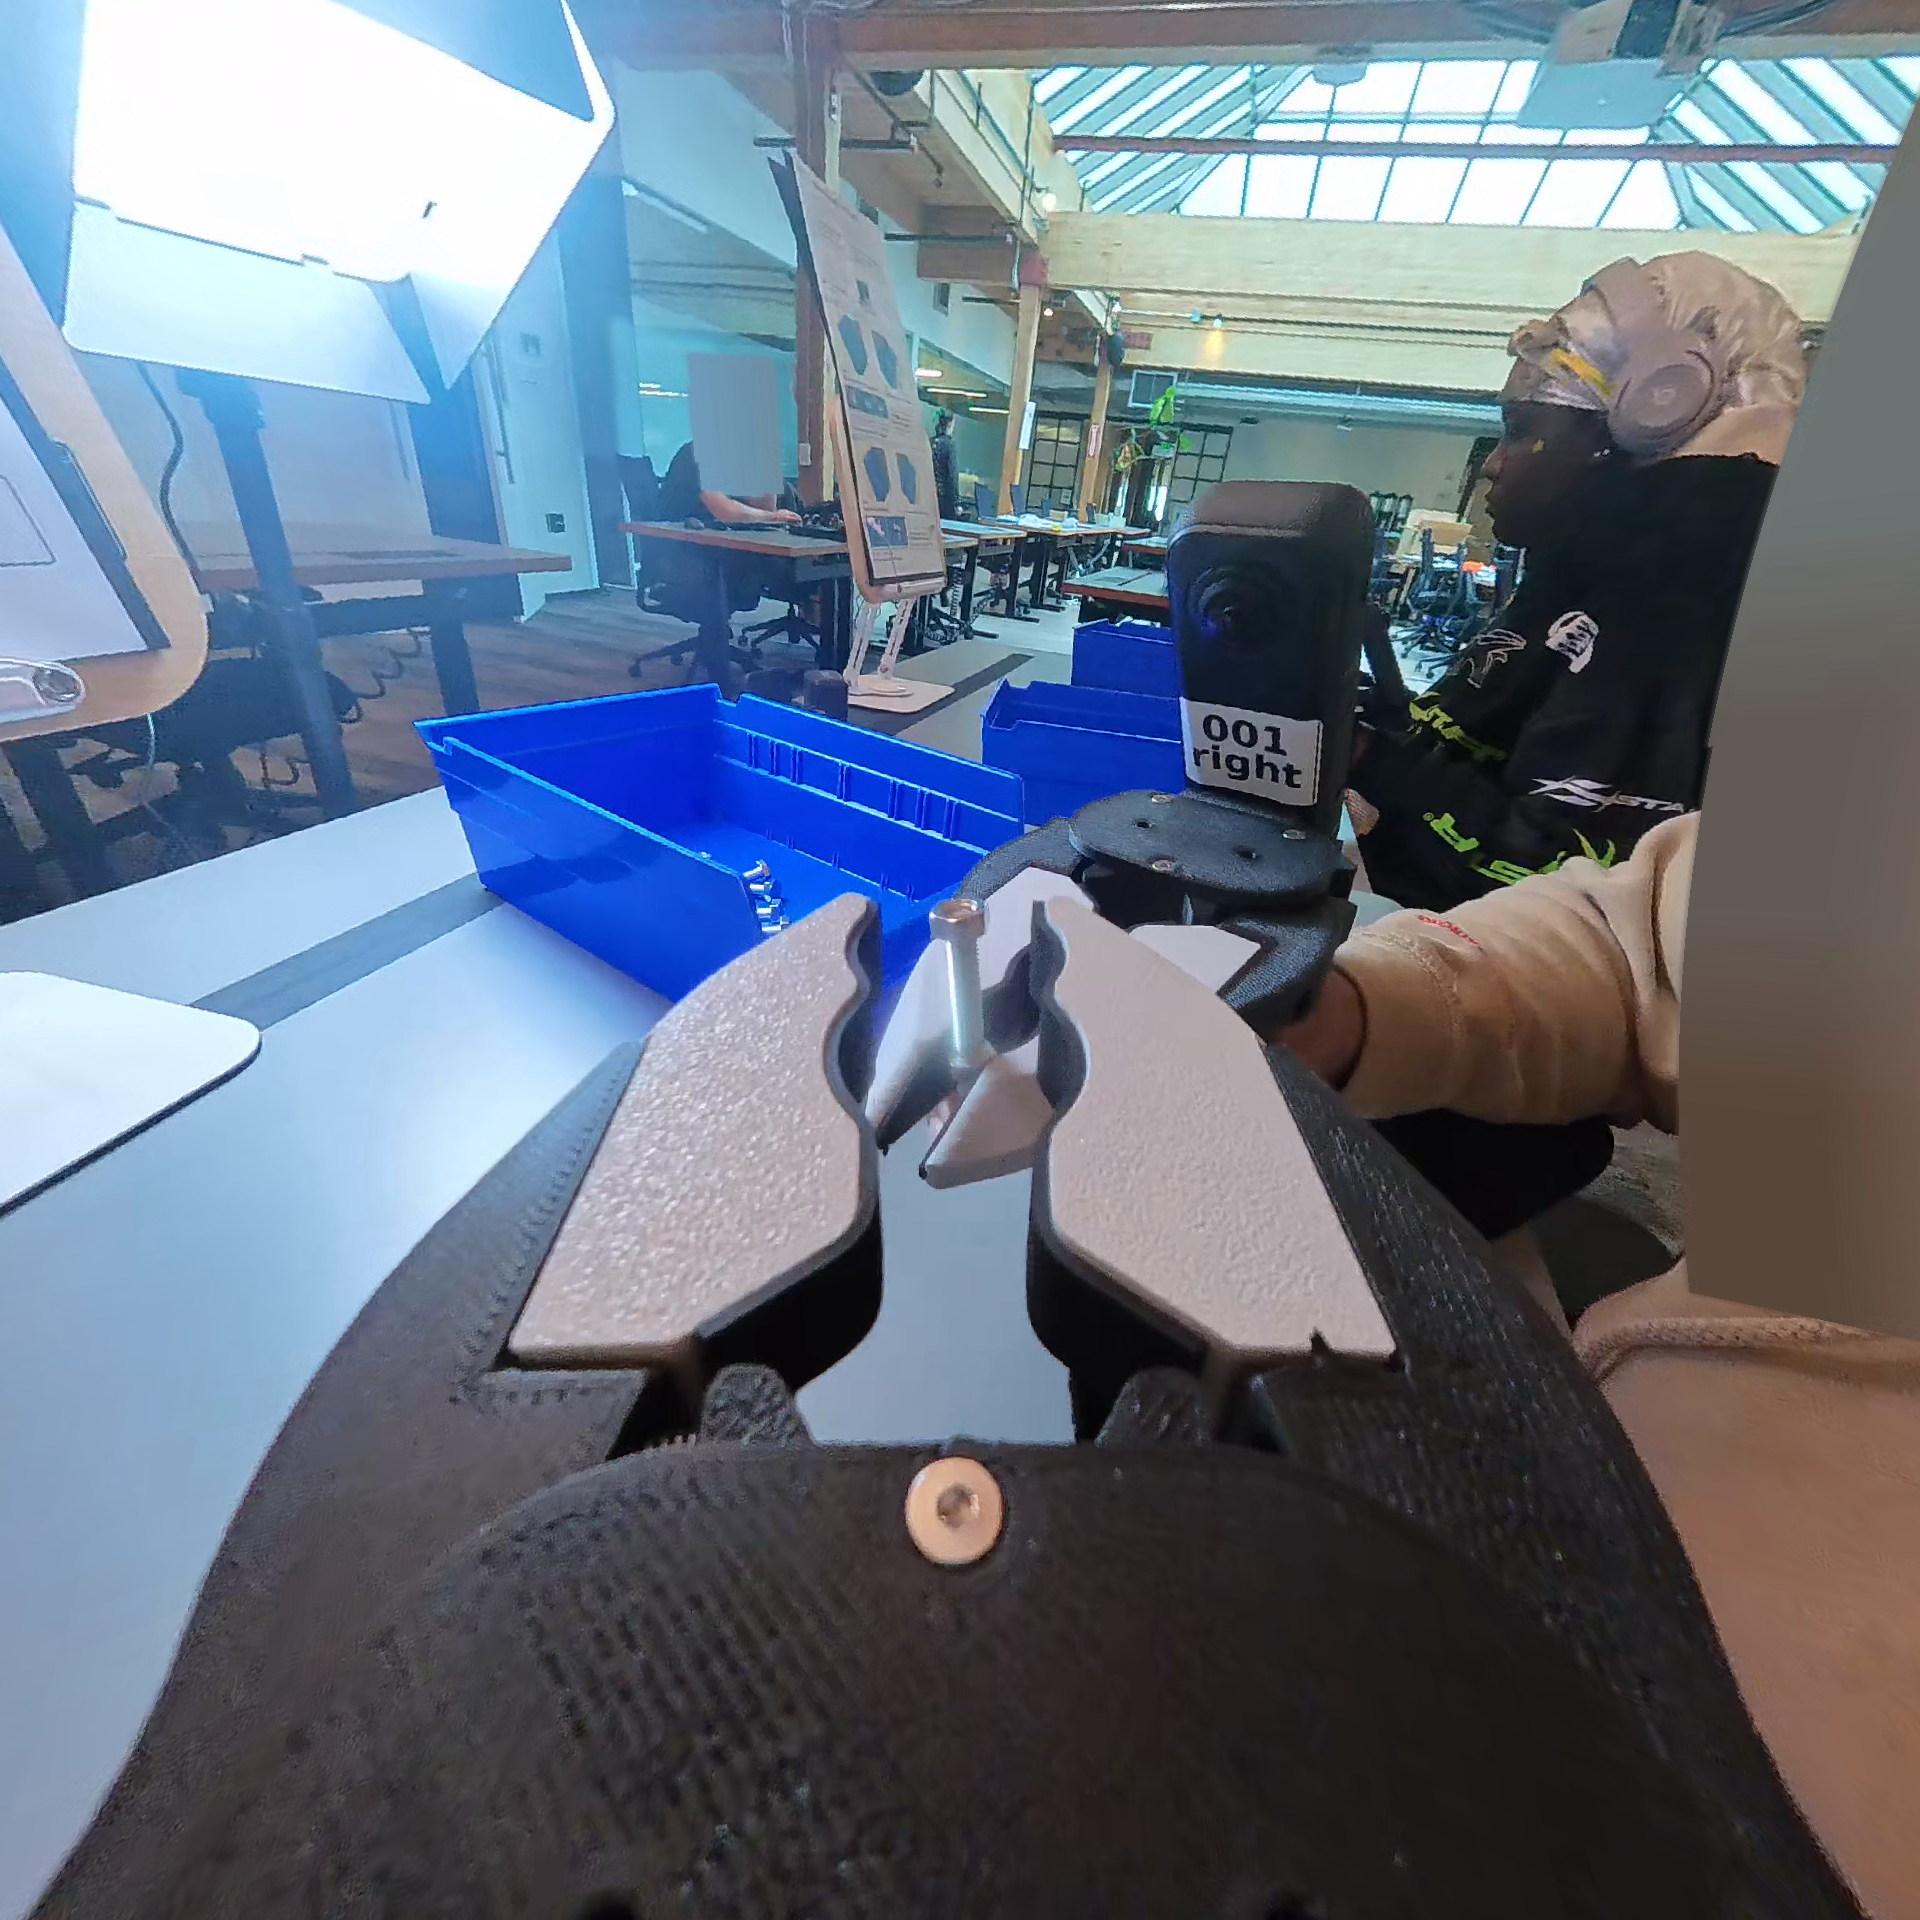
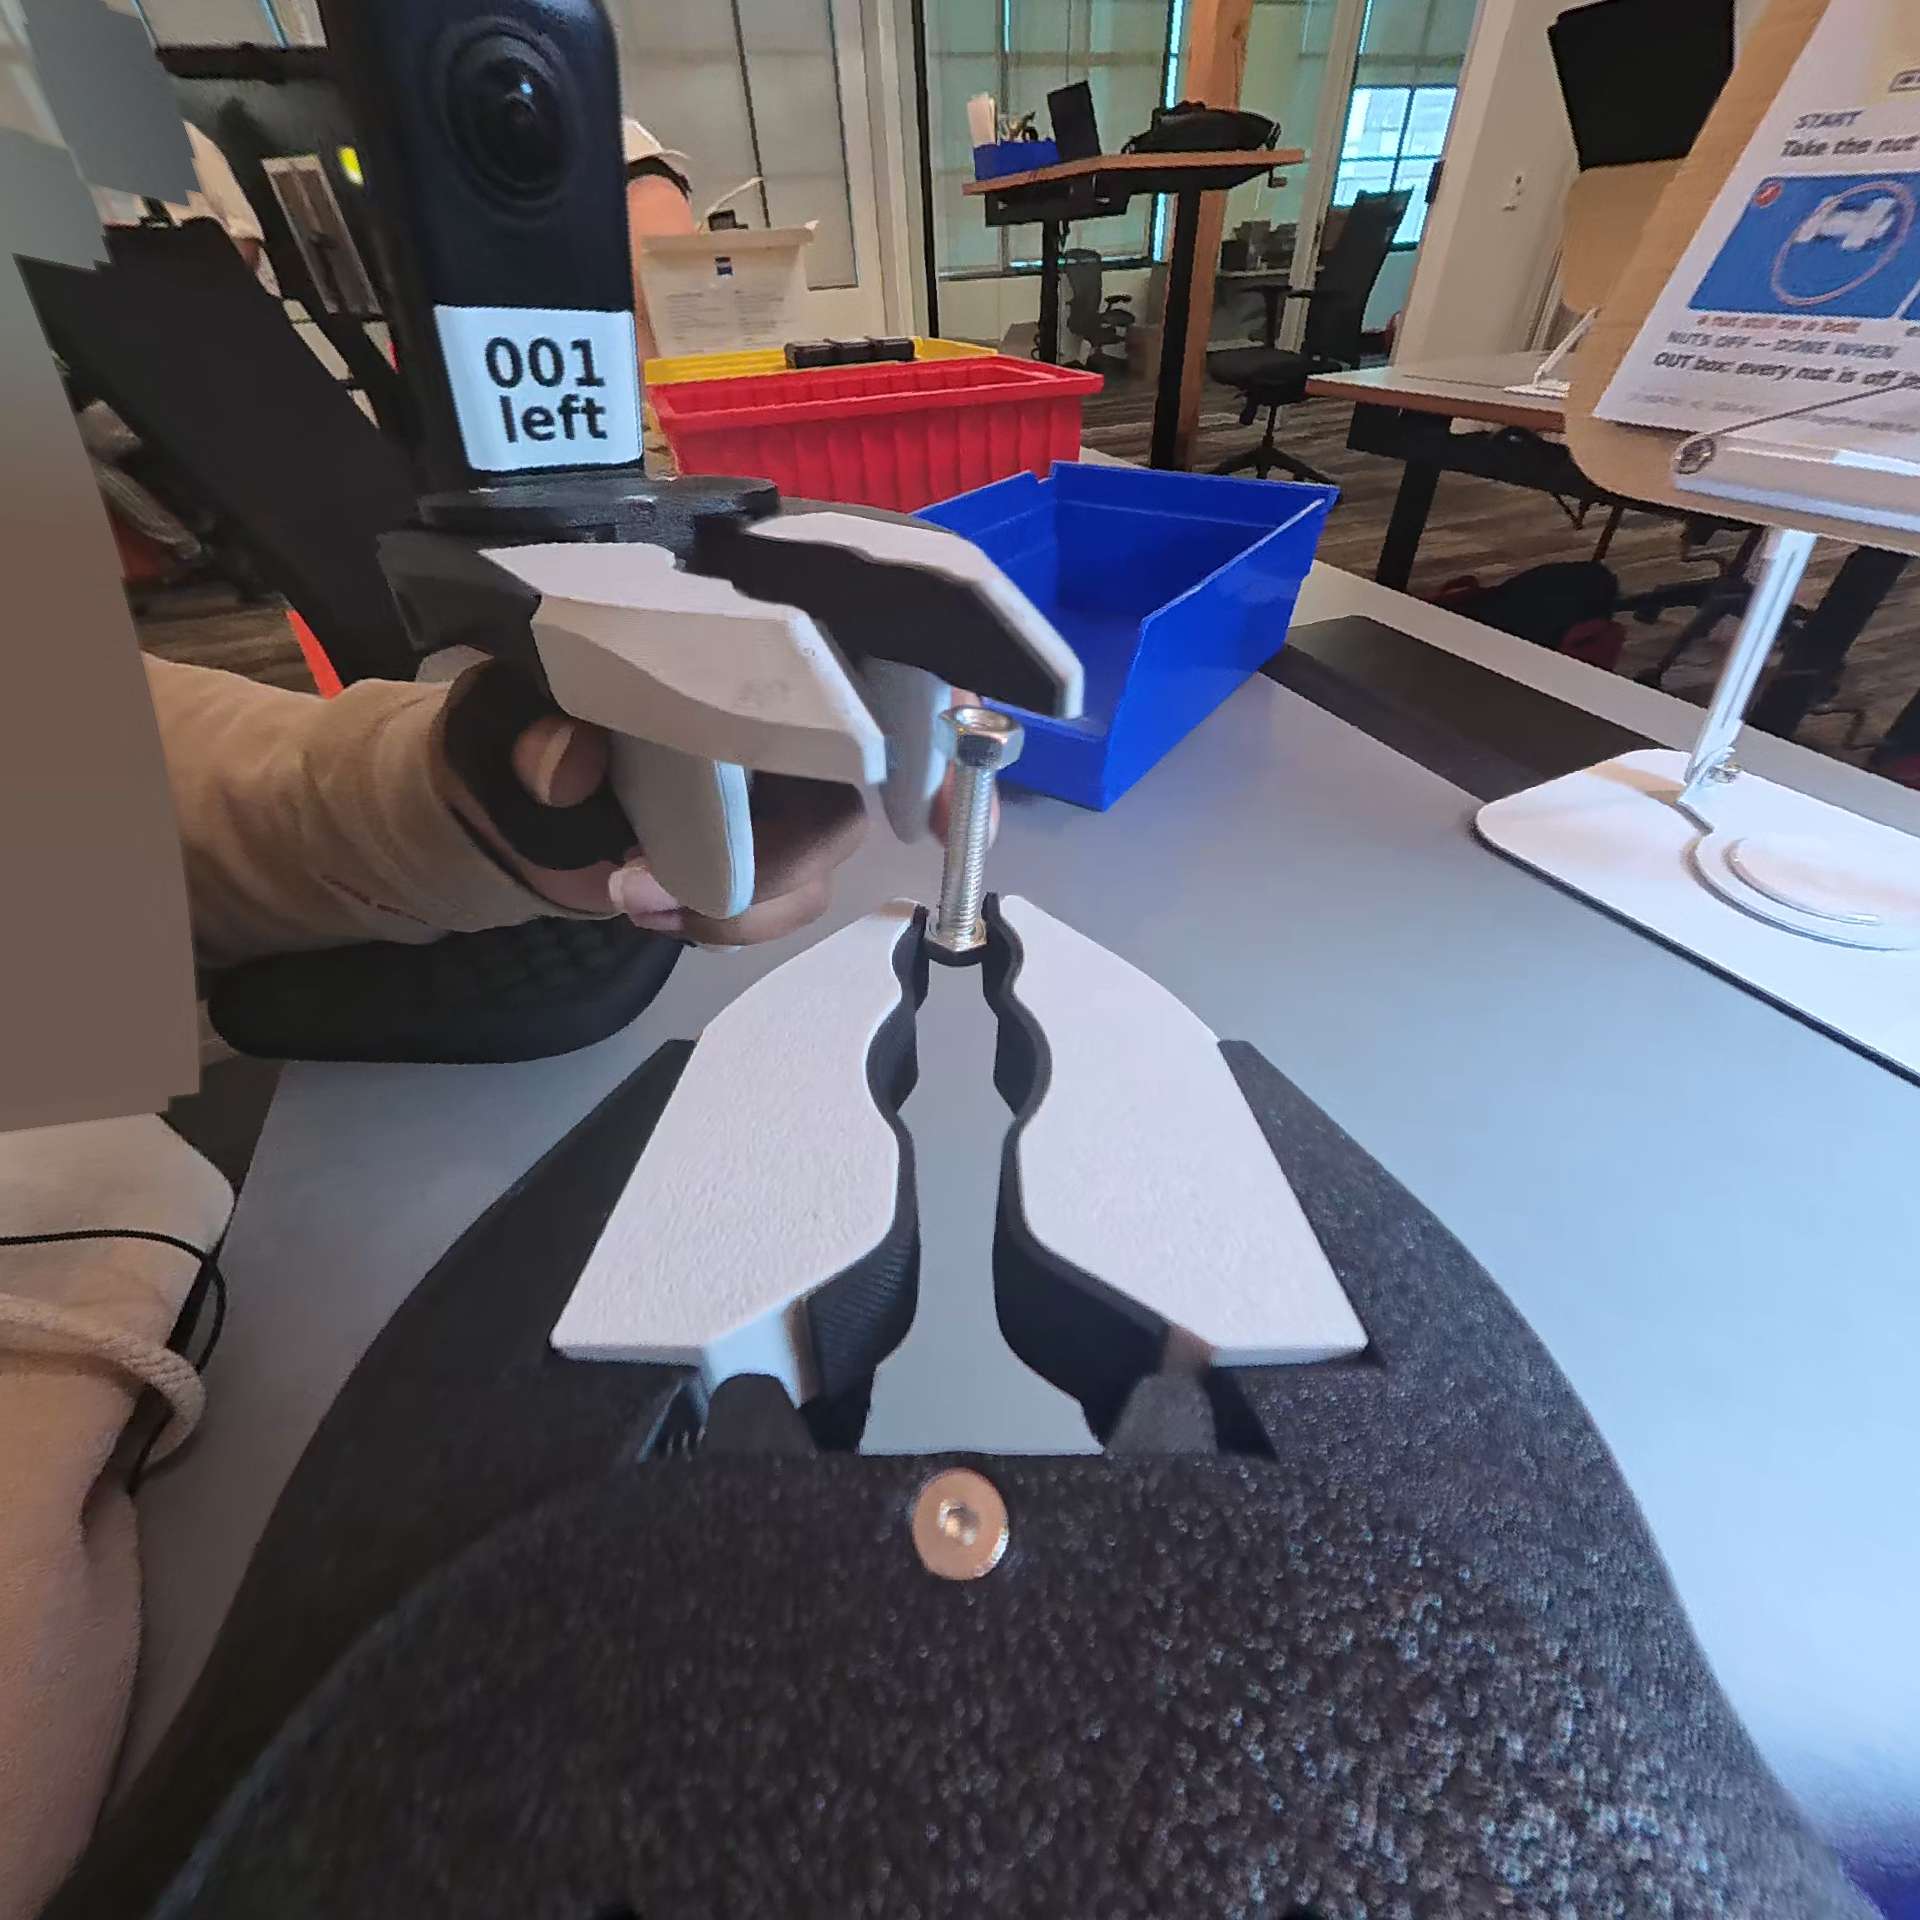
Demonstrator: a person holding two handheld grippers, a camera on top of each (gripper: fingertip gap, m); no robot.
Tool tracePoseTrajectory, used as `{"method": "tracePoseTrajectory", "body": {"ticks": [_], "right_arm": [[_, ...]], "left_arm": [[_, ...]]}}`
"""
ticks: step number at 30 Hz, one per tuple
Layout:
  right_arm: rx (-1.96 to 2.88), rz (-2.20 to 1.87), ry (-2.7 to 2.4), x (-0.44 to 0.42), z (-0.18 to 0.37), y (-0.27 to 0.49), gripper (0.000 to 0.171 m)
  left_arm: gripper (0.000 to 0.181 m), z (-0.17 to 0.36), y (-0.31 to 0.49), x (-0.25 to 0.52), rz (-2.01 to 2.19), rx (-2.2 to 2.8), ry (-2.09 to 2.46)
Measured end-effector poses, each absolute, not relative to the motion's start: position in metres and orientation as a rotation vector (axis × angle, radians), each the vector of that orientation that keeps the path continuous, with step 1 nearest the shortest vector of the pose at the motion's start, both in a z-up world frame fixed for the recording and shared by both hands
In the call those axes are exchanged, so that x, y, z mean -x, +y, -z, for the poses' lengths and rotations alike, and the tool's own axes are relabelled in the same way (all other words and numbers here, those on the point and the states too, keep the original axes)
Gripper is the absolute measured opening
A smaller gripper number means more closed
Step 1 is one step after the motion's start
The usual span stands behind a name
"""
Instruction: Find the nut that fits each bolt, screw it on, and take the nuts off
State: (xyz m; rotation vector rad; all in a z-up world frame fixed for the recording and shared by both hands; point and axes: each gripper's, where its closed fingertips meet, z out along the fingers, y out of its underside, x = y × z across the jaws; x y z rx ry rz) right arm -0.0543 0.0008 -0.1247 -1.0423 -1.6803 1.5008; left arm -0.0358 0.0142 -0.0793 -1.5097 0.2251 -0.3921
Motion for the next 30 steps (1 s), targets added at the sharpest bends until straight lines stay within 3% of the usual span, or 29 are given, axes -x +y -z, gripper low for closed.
{"method": "tracePoseTrajectory", "body": {"ticks": [8,16,30], "right_arm": [[1.057,-1.491,-1.656,0.055,0.122,0.009,0.01],[1.02,-1.484,-1.697,0.054,0.125,-0.002,0.01],[1.043,-1.474,-1.665,0.054,0.123,0.008,0.01]], "left_arm": [[0.012,0.077,0.008,0.028,0.425,1.494,0.279],[0.026,0.084,0.014,0.031,0.41,1.527,0.254],[0.013,0.078,0.008,0.033,0.402,1.499,0.27]]}}
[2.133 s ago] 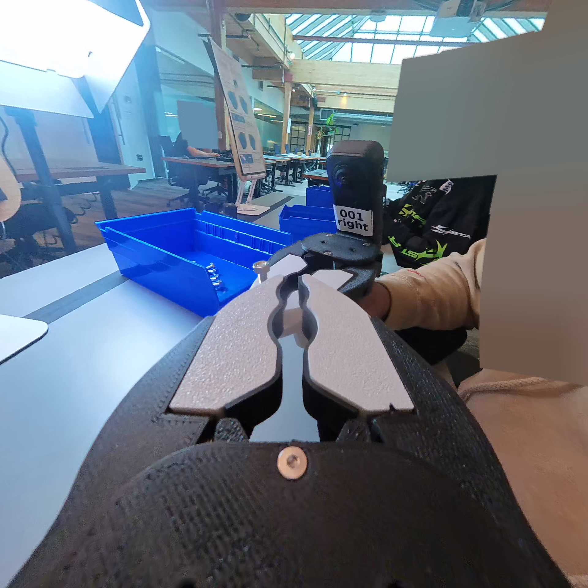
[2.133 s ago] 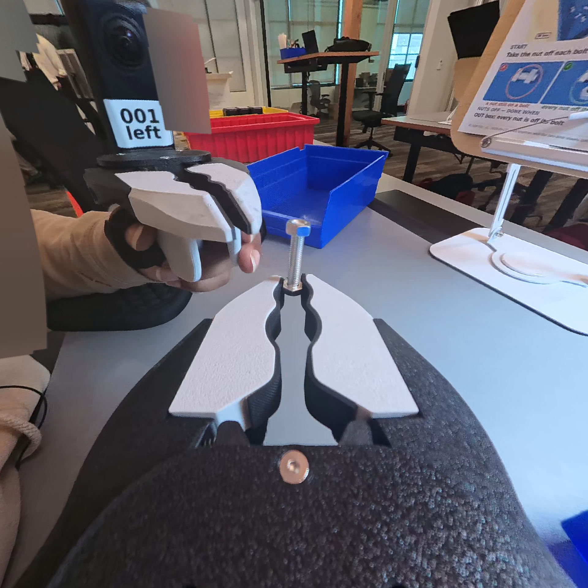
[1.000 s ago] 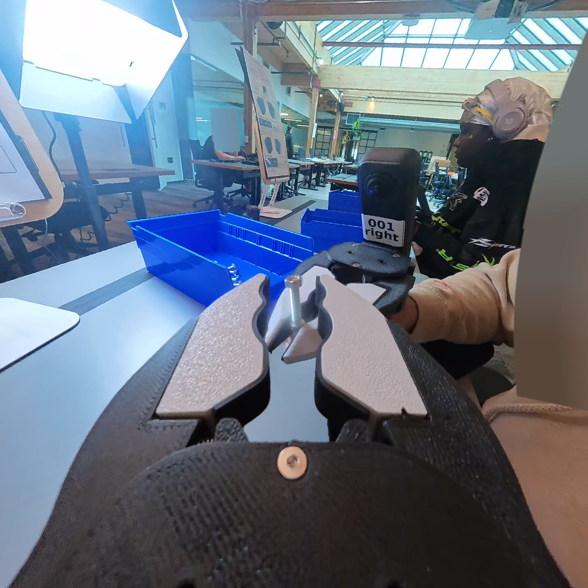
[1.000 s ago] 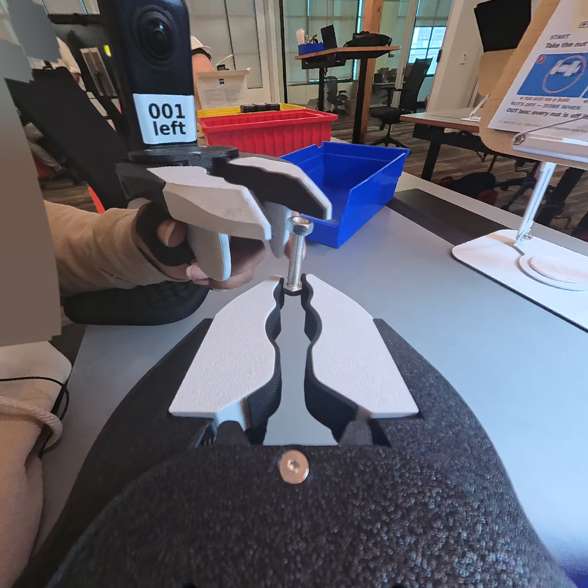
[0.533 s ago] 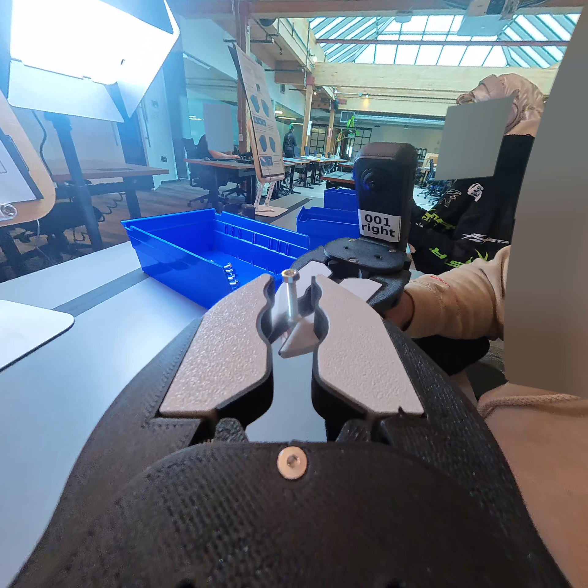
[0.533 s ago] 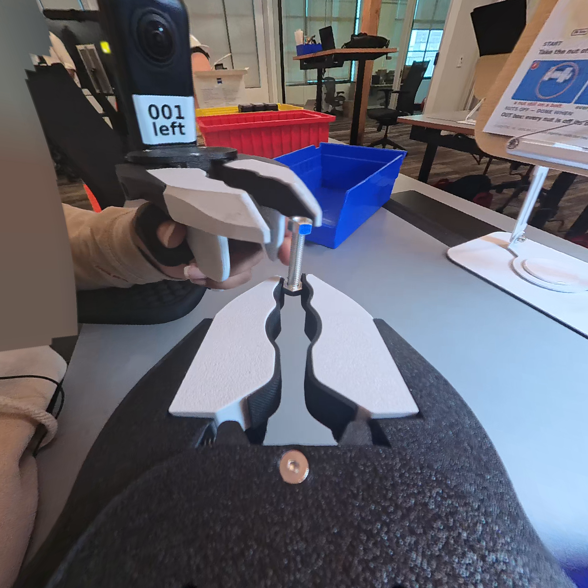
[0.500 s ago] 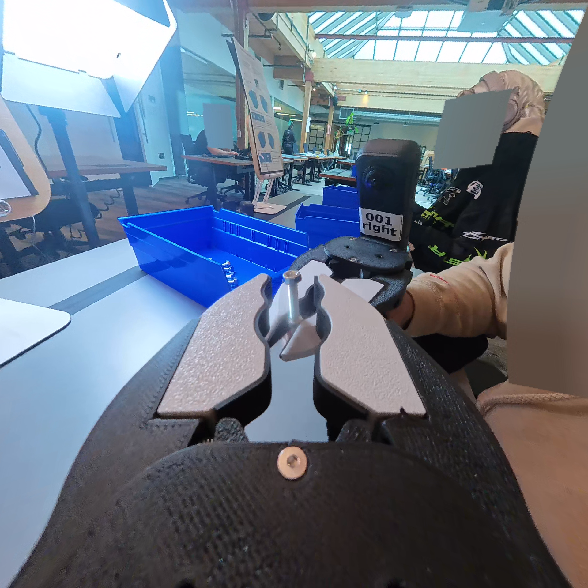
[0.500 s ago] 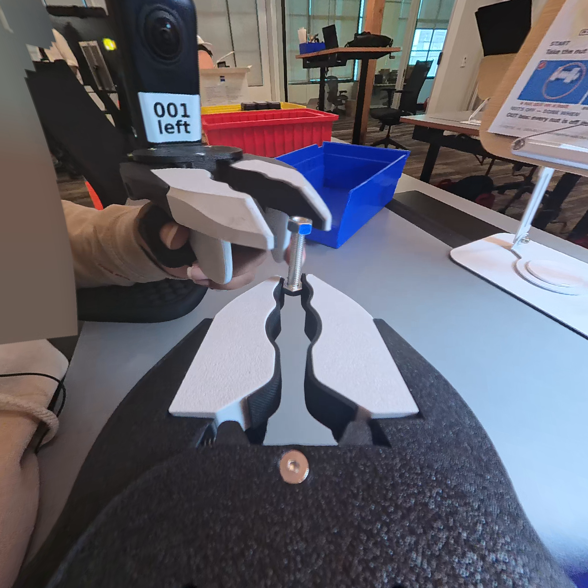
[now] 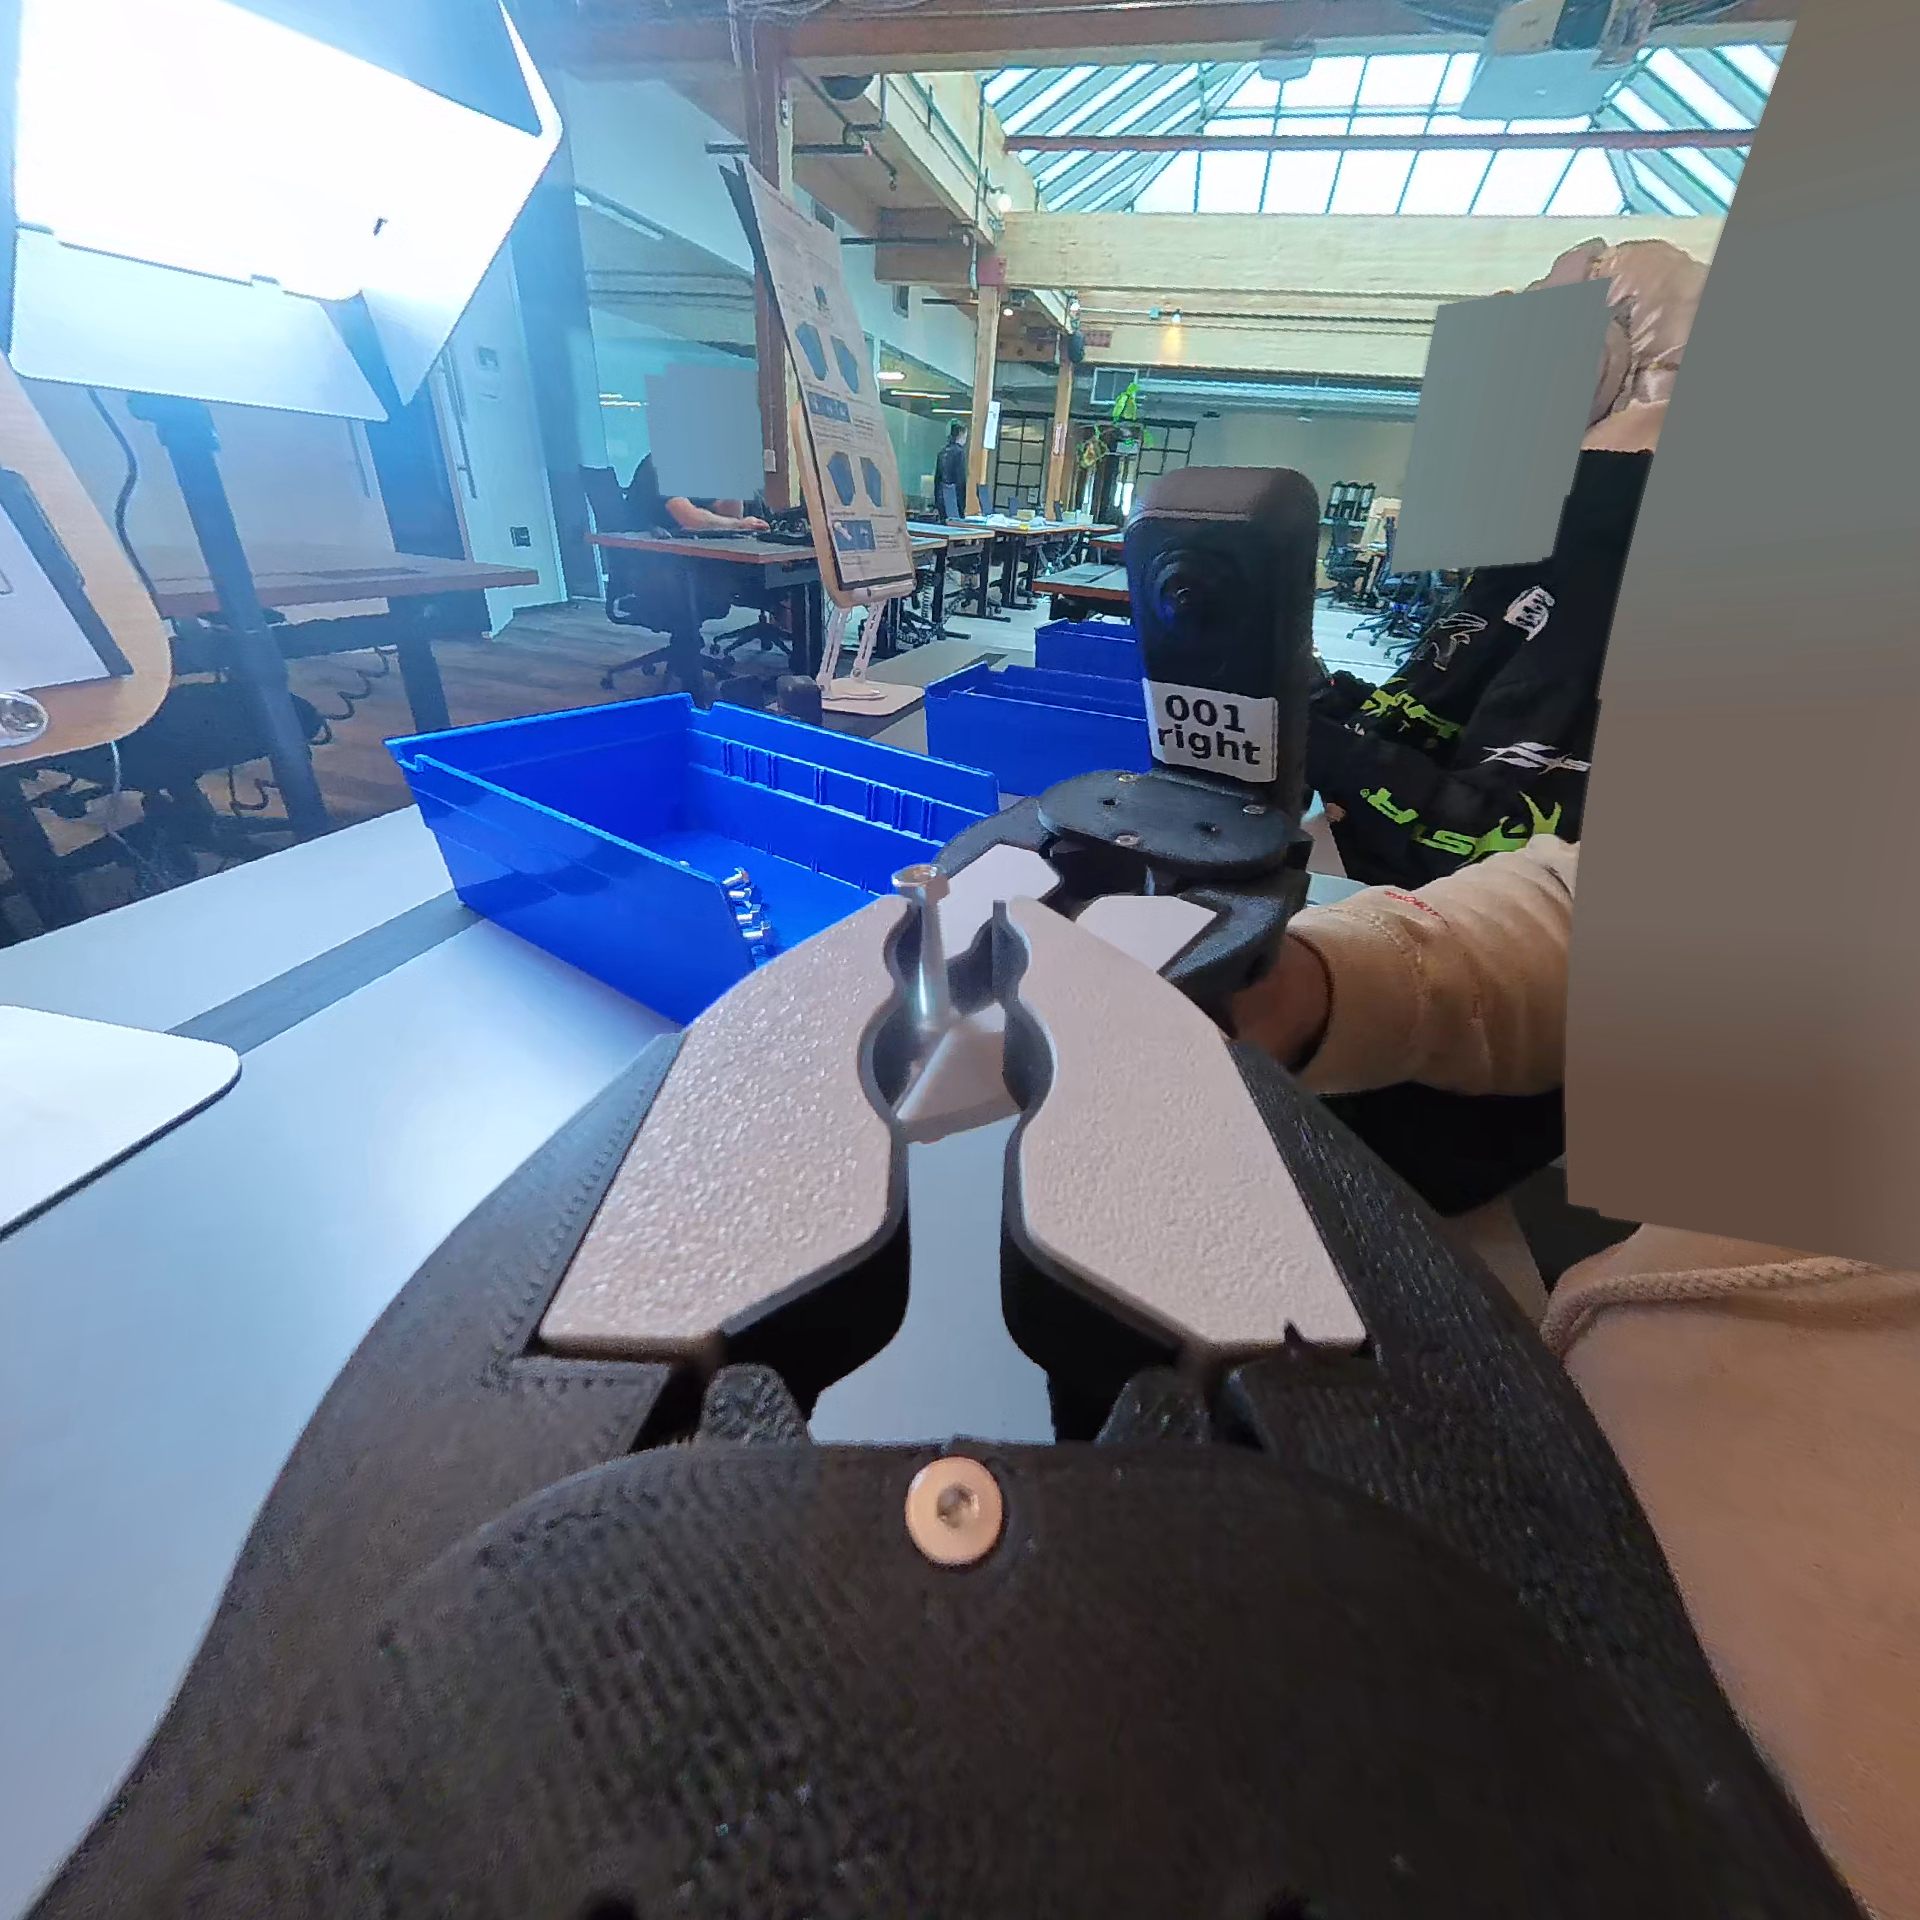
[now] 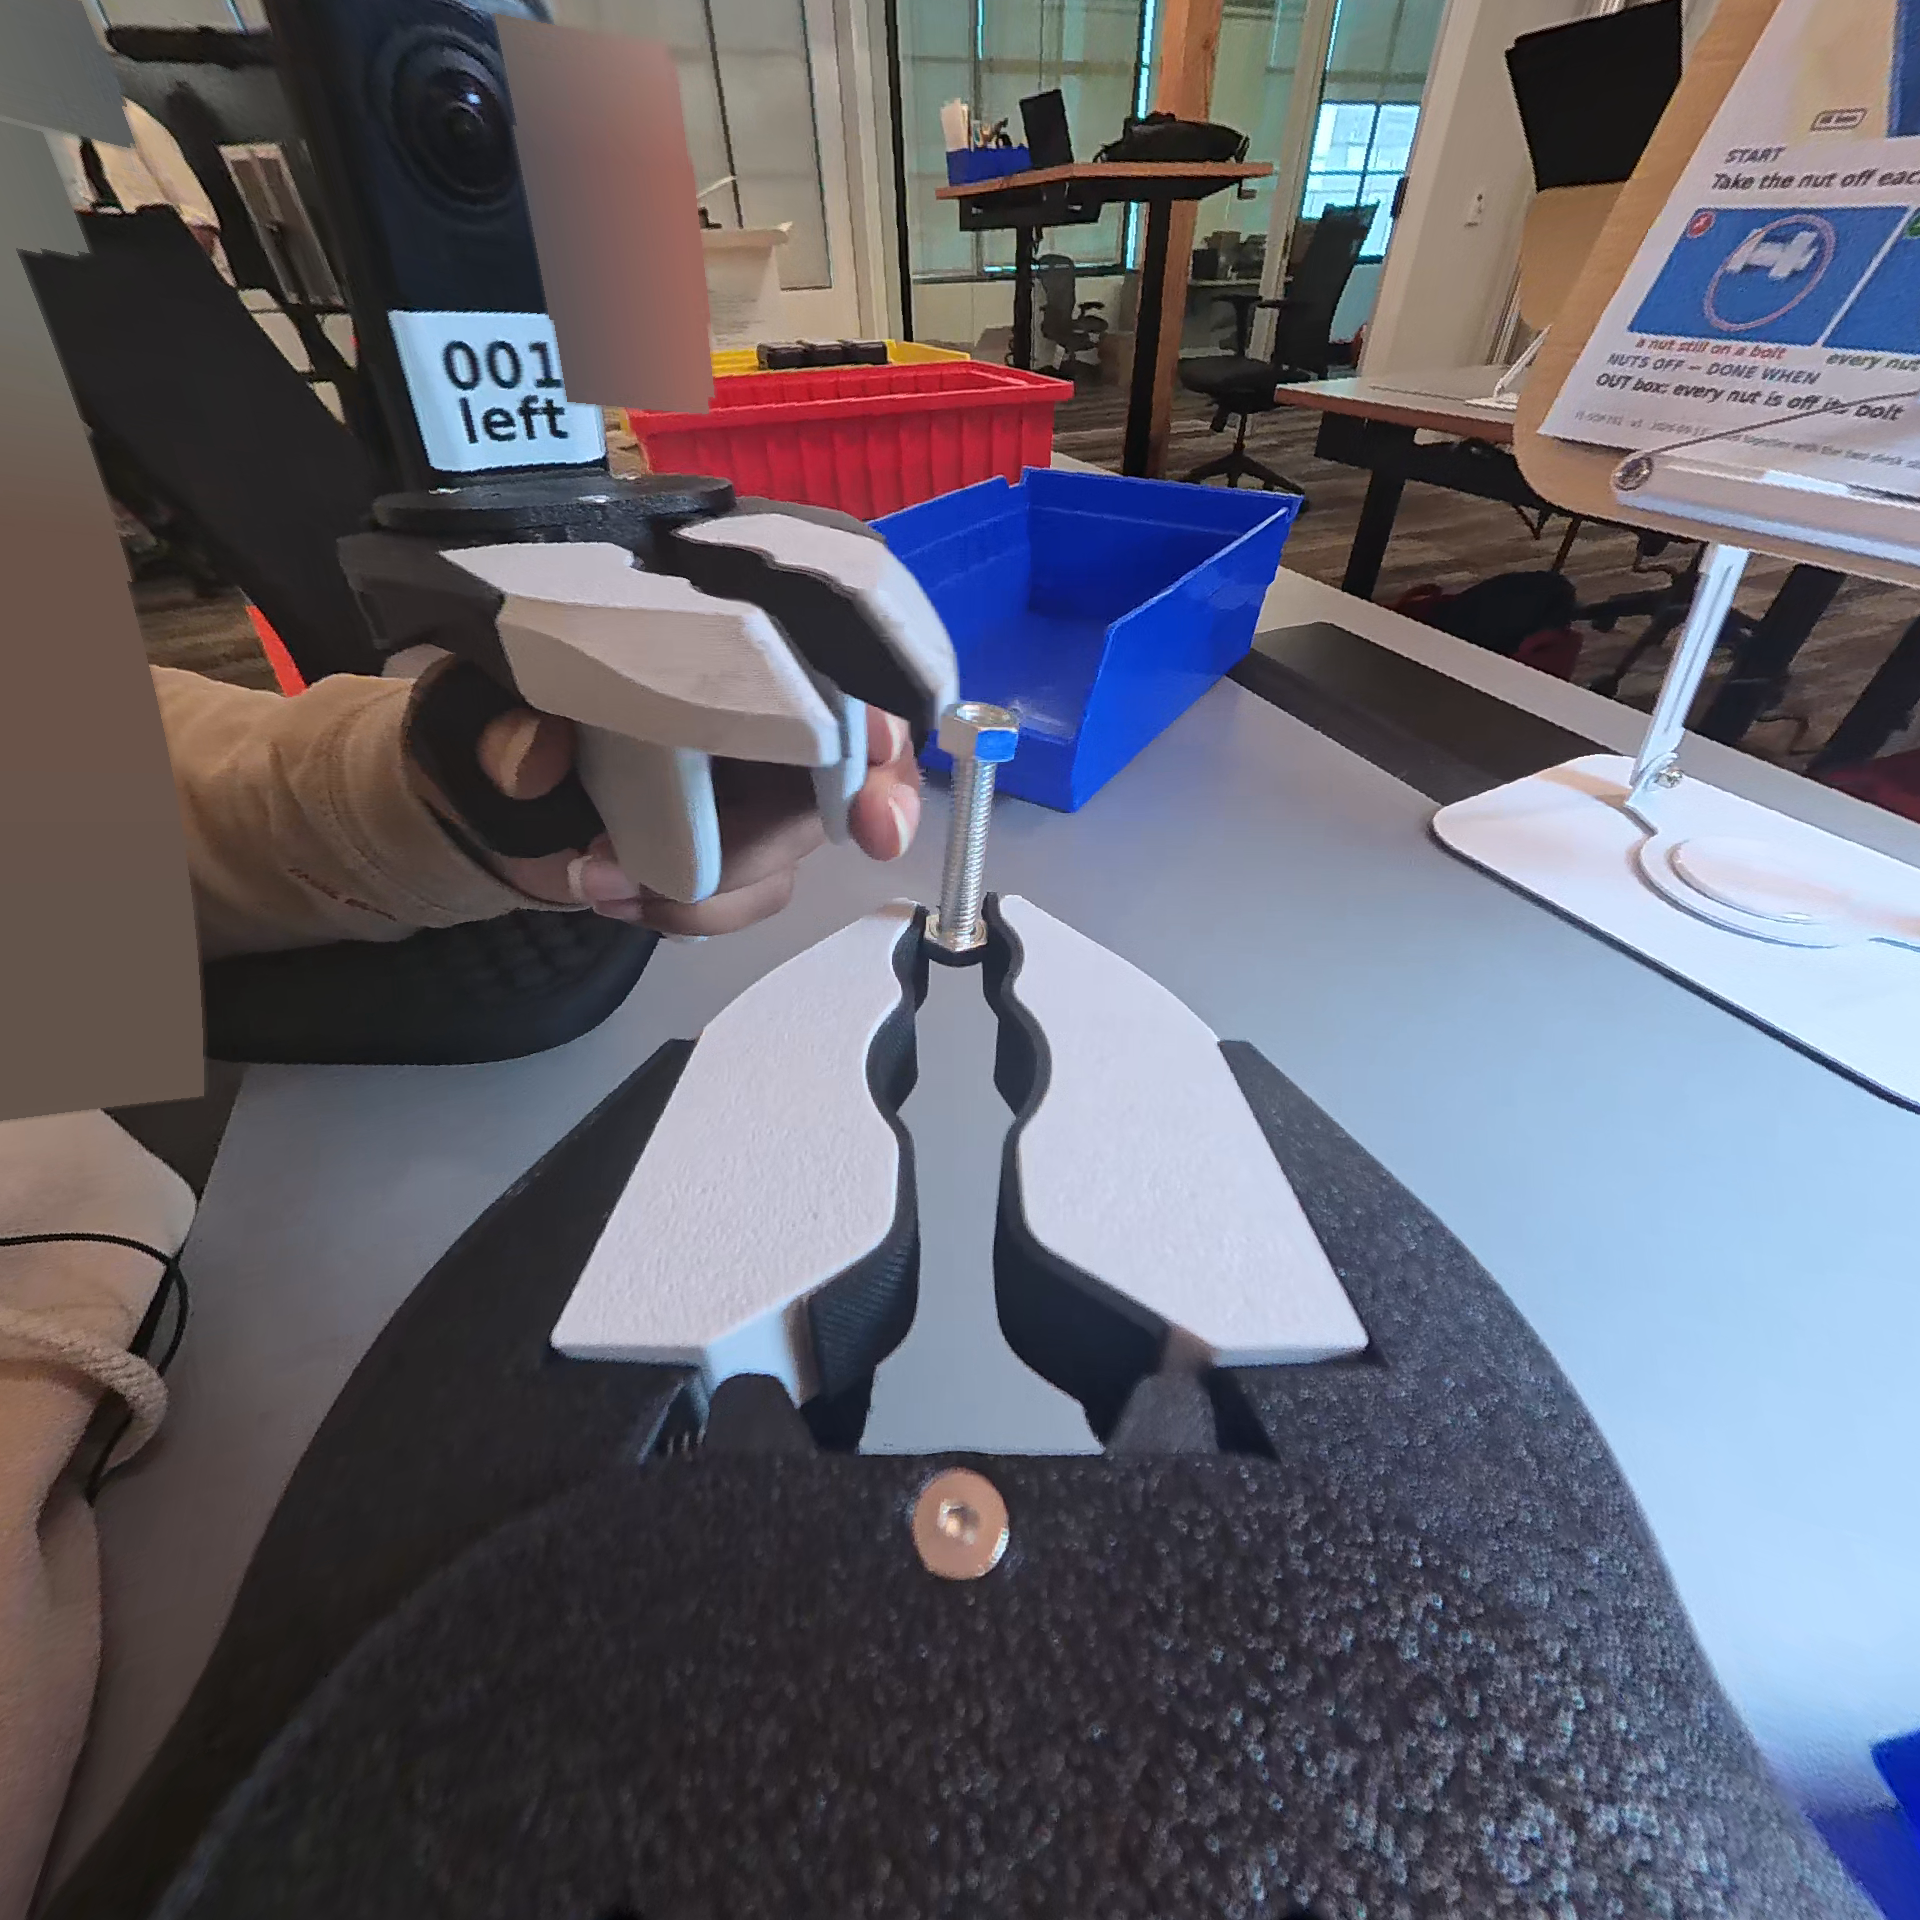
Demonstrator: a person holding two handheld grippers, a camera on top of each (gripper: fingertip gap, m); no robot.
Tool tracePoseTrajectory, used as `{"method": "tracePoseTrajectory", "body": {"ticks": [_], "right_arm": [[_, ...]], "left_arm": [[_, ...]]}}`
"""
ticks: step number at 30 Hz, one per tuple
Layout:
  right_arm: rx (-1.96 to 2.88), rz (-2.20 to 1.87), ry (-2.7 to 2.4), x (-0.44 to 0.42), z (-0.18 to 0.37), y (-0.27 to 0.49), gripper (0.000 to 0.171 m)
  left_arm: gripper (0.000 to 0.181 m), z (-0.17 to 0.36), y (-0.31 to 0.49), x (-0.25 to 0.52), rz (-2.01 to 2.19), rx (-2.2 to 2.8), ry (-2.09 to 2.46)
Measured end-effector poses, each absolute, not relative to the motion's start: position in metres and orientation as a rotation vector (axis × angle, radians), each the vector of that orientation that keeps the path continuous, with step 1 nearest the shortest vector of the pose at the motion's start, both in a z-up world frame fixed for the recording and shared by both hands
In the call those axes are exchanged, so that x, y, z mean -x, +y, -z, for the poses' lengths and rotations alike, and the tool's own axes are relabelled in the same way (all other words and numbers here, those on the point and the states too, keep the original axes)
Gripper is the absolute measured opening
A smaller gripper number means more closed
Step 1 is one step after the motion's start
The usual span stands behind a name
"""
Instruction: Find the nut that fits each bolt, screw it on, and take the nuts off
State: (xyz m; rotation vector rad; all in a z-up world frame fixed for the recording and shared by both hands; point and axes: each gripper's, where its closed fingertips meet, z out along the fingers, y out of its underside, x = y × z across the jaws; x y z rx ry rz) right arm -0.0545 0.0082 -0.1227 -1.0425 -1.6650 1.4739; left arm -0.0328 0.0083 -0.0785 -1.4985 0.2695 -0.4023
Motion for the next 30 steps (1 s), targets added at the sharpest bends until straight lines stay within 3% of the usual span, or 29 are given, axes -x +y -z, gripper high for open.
{"method": "tracePoseTrajectory", "body": {"ticks": [5,9,30], "right_arm": [[1.007,-1.478,-1.715,0.052,0.127,-0.005,0.01],[0.997,-1.474,-1.723,0.051,0.127,-0.008,0.01],[1.092,-1.429,-1.614,0.058,0.129,0.007,0.01]], "left_arm": [[0.025,0.085,0.014,0.03,0.413,1.526,0.268],[0.012,0.084,0.012,0.029,0.425,1.522,0.27],[0.011,0.083,0.017,0.043,0.219,1.519,0.203]]}}
